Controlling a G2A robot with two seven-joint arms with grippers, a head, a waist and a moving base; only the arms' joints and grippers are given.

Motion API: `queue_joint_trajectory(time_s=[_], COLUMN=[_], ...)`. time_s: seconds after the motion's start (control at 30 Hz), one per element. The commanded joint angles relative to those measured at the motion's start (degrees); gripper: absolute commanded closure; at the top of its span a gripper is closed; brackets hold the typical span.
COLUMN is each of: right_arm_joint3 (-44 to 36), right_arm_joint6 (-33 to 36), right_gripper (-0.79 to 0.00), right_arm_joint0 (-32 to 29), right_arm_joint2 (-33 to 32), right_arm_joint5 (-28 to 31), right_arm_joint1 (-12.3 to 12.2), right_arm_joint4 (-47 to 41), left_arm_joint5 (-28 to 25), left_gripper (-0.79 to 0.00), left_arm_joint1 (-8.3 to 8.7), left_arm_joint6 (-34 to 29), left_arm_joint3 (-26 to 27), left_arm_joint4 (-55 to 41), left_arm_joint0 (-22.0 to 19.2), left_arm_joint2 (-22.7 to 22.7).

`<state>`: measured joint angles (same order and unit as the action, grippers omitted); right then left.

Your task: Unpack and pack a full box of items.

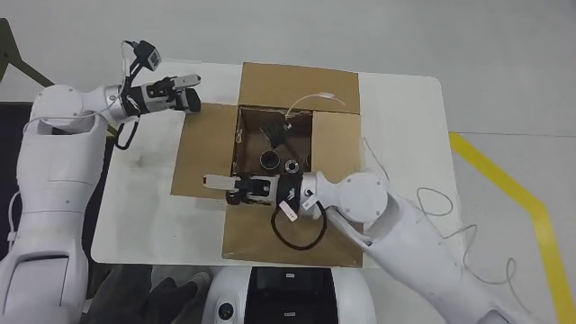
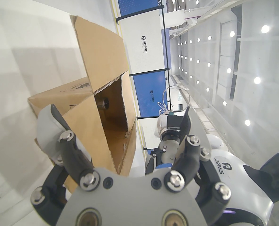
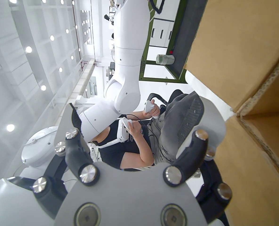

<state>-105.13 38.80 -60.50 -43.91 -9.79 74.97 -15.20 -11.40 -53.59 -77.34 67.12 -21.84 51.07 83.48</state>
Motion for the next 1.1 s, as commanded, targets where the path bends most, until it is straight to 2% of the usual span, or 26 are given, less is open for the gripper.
queue_joint_trajectory(time_s=[0.0,0.37,0.73,0.87,1.07], right_arm_joint3=[-1.1,-7.2,-11.0,-11.6,-11.4], right_arm_joint6=[0.8,5.3,8.1,9.5,11.4], right_gripper=[-0.785,-0.785,-0.785,-0.785,-0.785], right_arm_joint0=[-1.3,-10.1,-19.4,-21.5,-23.9], right_arm_joint2=[-1.6,-11.7,-22.5,-25.3,-28.5], right_arm_joint5=[-0.4,-0.9,2.0,2.7,2.9], right_arm_joint1=[-0.5,-3.6,-6.1,-6.7,-7.5], right_arm_joint4=[0.4,2.6,1.7,0.9,0.1], left_arm_joint5=[-0.4,-1.2,0.3,1.0,3.2], left_gripper=[-0.785,-0.785,-0.785,-0.785,-0.785], left_arm_joint1=[0.05,0.0,0.05,0.29,1.07], left_arm_joint6=[0.8,6.4,10.6,11.3,11.3], left_arm_joint3=[0.1,3.9,8.9,9.9,13.5], left_arm_joint4=[1.4,6.5,9.7,9.9,8.8], left_arm_joint0=[0.5,3.8,5.9,6.4,7.9], left_arm_joint2=[-0.5,-3.7,-5.5,-4.8,-1.3])
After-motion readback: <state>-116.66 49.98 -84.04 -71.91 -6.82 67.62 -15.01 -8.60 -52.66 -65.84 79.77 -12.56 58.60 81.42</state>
